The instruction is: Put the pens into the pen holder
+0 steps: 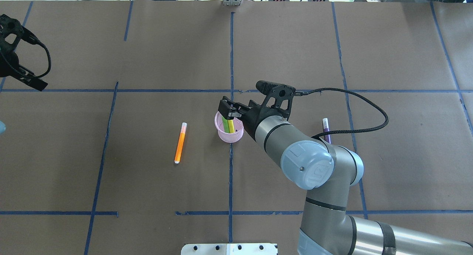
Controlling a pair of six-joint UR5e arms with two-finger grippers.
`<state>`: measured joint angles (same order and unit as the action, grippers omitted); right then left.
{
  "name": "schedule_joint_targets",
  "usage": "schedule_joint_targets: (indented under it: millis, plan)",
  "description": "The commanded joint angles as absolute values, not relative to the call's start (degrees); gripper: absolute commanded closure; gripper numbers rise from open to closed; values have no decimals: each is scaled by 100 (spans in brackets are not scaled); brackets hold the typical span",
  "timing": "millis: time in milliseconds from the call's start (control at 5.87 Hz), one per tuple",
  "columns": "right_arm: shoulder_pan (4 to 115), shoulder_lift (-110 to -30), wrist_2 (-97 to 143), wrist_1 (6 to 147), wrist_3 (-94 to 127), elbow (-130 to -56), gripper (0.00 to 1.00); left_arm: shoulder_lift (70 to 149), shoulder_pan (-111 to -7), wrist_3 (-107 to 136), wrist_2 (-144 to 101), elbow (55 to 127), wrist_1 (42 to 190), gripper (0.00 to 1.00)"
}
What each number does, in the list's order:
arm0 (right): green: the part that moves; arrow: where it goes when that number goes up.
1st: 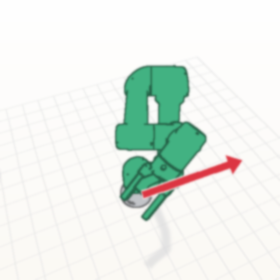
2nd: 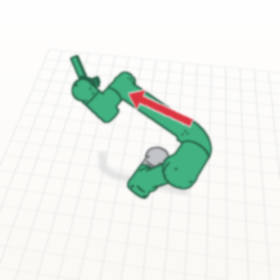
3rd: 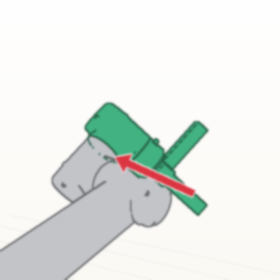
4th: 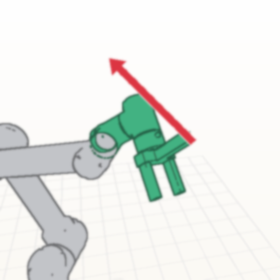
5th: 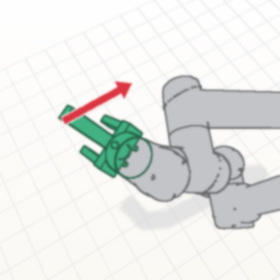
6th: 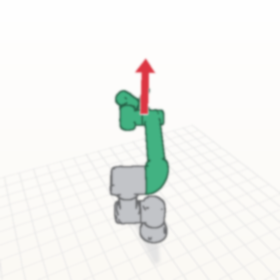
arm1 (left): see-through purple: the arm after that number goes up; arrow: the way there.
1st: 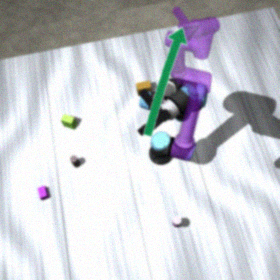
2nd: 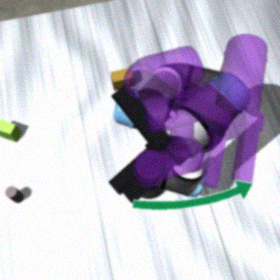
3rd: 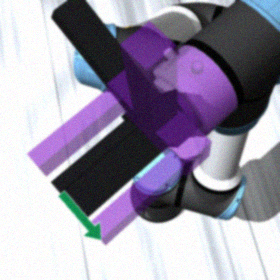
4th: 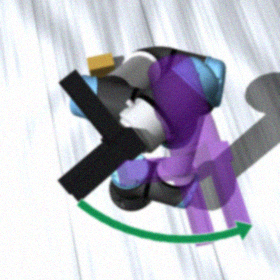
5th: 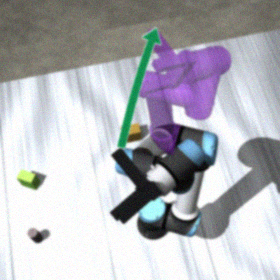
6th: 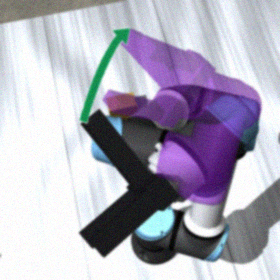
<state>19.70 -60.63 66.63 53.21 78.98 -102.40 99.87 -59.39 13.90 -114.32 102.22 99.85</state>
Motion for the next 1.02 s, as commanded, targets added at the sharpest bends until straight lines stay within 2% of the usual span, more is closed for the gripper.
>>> schedule_joint_targets:
  millis: [0, 341, 681, 852]
  plan:
    - [2317, -6544, 7334, 5317, 7893, -10553, 1, 10692, -5470, 2829, -12220, 9767, 9984, 4]
    - [3160, -6889, 8896, 5335, 7884, -10661, 1, 11387, -4443, 4431, -12349, 9774, 9976, 1]
    - [4439, -7512, 10912, 5335, 7787, -10863, 0, 11845, -3748, 5356, -12331, 9756, 9793, 2]
    - [4926, -7741, 11560, 5326, 7604, -10872, 0, 12109, -3622, 5405, -12296, 9608, 9365, 6]
